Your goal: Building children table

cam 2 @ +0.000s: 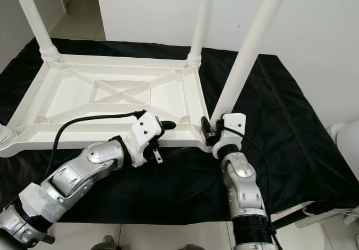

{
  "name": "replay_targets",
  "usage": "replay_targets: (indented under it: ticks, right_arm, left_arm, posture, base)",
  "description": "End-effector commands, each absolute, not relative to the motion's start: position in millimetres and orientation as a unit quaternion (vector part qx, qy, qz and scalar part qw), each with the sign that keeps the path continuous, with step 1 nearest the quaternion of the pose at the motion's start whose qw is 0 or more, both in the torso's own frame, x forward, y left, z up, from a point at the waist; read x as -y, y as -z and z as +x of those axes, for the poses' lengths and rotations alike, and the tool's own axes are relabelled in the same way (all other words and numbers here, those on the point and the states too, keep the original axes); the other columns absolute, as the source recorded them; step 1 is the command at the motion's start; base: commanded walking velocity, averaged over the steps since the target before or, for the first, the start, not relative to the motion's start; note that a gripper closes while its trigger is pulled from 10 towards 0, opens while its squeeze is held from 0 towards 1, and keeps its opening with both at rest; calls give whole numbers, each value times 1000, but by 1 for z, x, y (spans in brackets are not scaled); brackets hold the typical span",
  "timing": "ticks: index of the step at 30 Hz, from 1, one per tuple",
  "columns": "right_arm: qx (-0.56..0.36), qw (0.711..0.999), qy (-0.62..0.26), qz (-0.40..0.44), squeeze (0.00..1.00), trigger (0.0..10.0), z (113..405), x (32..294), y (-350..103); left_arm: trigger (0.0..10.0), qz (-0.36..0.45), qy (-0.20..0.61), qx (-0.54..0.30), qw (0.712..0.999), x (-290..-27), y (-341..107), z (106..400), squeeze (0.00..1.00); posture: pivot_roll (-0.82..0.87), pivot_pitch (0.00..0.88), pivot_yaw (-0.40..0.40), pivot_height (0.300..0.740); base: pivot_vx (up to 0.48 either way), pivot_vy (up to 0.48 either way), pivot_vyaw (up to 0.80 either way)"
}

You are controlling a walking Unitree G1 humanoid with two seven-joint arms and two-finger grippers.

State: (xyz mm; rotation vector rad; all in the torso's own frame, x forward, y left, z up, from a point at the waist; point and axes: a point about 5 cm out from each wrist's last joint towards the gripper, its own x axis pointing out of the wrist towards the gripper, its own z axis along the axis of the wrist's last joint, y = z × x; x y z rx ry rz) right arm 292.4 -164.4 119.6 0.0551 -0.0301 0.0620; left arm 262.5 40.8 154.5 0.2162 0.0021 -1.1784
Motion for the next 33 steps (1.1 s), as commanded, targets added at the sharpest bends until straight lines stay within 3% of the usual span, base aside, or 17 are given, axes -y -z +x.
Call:
replay_targets:
  ticks: [1,9,16,17,25,26,33]
  right_arm:
    - [-13,999,20,27,0,10000,289,171,-110]
    - [-22,990,123,60,0,10000,279,150,-110]
    - [-17,990,109,86,0,10000,277,130,-112]
    - [-4,991,102,91,1000,10000,278,131,-118]
    - [11,993,89,74,1000,10000,278,139,-127]
    - [13,994,80,71,0,10000,277,139,-130]
    - [24,998,38,44,0,10000,271,150,-136]
  left_arm:
    - [10000,103,658,-14,746,-36,-152,247,0]
    - [10000,103,654,-15,749,-36,-152,247,0]
    - [10000,103,652,-13,751,-36,-152,247,0]
    - [10000,104,652,-12,751,-37,-152,247,0]
    - [10000,111,651,-11,751,-38,-152,250,0]
    - [10000,112,651,-10,751,-38,-153,250,0]
    - [10000,113,645,-9,756,-42,-154,250,0]
  posture:
    - [23,4,-53,740]
    - [33,2,-62,740]
    - [31,0,-56,740]
    - [30,0,-53,740]
    - [39,0,-42,740]
    - [54,0,-43,740]
    - [75,11,-54,740]
  base:
    - [0,0,0]
    - [0,0,0]
    - [0,0,0]
    - [0,0,0]
    - [0,0,0]
    - [0,0,0]
    - [0,0,0]
